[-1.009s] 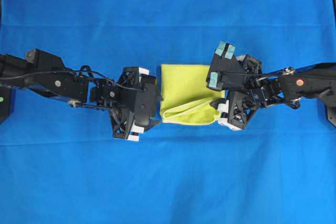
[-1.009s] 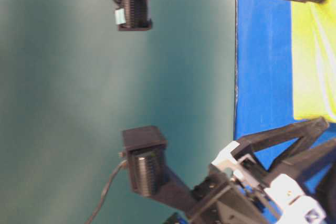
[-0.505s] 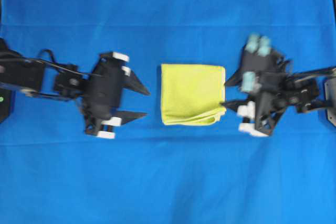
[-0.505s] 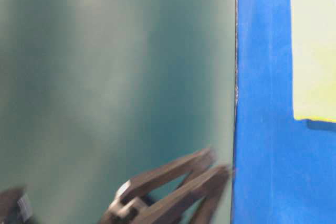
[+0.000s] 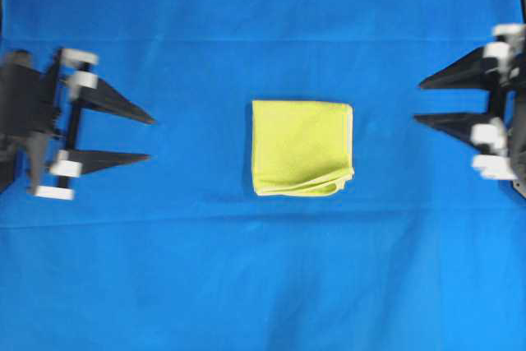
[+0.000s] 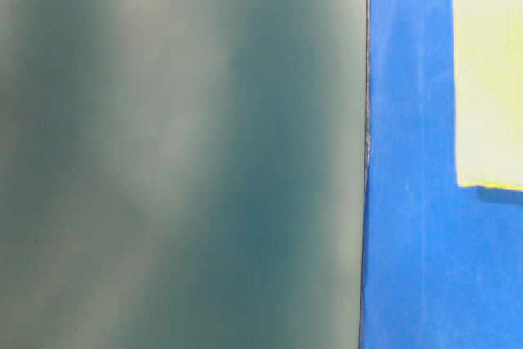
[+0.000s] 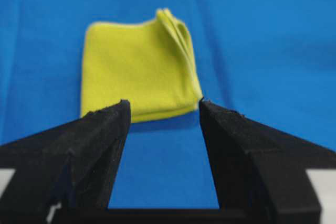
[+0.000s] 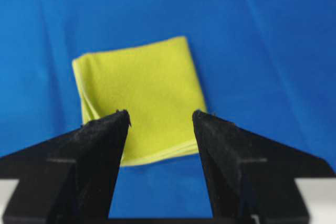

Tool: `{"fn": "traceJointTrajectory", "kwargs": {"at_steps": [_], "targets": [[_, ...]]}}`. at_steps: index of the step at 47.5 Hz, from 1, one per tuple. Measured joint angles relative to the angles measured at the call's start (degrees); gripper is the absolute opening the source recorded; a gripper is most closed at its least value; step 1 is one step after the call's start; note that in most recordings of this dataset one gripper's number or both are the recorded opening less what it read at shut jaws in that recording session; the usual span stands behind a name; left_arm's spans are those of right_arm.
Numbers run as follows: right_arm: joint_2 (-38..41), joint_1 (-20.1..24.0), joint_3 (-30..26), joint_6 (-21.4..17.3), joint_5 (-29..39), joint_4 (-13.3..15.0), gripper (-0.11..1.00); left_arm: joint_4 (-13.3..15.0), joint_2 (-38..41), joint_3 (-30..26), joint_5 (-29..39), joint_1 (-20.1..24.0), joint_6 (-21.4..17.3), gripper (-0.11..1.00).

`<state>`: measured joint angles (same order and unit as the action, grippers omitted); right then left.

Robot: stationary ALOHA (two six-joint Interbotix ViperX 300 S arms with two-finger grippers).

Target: Fold the yellow towel.

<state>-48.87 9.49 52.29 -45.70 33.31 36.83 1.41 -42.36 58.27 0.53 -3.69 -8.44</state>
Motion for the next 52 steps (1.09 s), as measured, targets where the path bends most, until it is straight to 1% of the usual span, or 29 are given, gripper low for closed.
{"fn": "traceJointTrajectory", "kwargs": {"at_steps": [7, 14, 21, 28, 30, 35, 43, 52], "targets": [[-7.47, -0.35, 5.27, -0.88, -1.58, 1.67, 0.57, 0.00, -8.61, 5.19, 0.00, 0.62, 0.00, 0.53], [-14.06, -2.20, 11.07, -1.58, -5.01, 2.11, 0.57, 0.09, -14.68, 10.81, 0.00, 1.23, 0.35, 0.53], [-18.72, -4.92, 16.88, -1.93, -8.79, 2.11, 0.57, 0.18, -19.78, 16.00, -0.09, 1.67, 2.64, 0.53], [-20.21, -7.91, 21.01, -2.02, -12.13, 2.11, 0.57, 0.18, -23.82, 19.78, -0.09, 3.69, 5.62, 0.53], [-20.13, -8.79, 21.53, -1.93, -13.18, 2.02, 0.57, 0.18, -24.43, 20.30, -0.09, 4.04, 6.33, 0.53], [-19.42, -10.11, 22.15, -2.02, -14.77, 1.85, 0.57, 0.18, -25.05, 20.48, -0.09, 4.48, 6.42, 0.53], [-18.63, -10.20, 22.50, -2.02, -15.56, 1.23, 0.57, 0.18, -25.05, 20.57, -0.09, 4.48, 6.42, 0.53], [-18.63, -10.20, 22.50, -2.02, -15.56, 1.23, 0.57, 0.18, -25.05, 20.57, -0.09, 4.48, 6.42, 0.53]]}}
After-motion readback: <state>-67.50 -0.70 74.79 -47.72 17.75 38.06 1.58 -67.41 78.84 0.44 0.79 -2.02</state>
